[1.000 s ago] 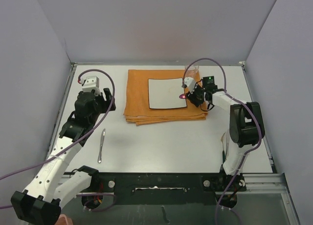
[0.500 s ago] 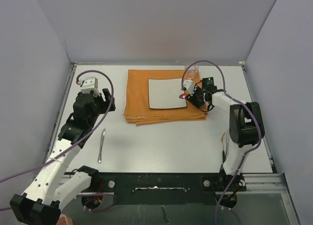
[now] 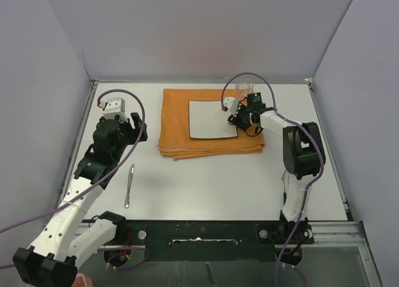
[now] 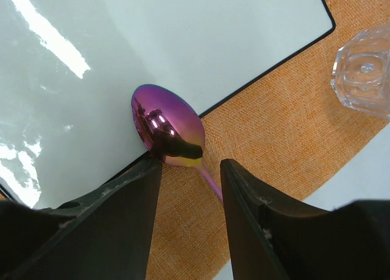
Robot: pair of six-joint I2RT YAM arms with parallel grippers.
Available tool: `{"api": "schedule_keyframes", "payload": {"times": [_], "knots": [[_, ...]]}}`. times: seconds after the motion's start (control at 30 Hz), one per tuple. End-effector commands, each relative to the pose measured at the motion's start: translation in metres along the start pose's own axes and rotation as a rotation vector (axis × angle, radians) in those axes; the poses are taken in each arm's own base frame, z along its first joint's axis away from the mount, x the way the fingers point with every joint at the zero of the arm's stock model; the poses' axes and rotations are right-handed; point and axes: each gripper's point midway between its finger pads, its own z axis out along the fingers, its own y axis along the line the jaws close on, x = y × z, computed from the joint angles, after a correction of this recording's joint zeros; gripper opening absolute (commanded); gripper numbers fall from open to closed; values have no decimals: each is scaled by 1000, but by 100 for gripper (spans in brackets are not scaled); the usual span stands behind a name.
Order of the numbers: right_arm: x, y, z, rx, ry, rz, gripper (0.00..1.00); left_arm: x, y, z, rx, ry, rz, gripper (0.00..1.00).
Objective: Set the dinner table for one person
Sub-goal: Adjust the spoon with the napkin.
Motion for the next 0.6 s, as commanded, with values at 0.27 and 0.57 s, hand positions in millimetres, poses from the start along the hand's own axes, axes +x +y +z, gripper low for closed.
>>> {"api": "schedule_keyframes", "payload": {"times": [0.27,0.57], "knots": [[7,0,24,-10,32,-23,0,-23,-8,-1,37,-82,-9,69],[14,-16,14,107,82,52,0,-23,-12,-3,48,-76,-7,69]]}}
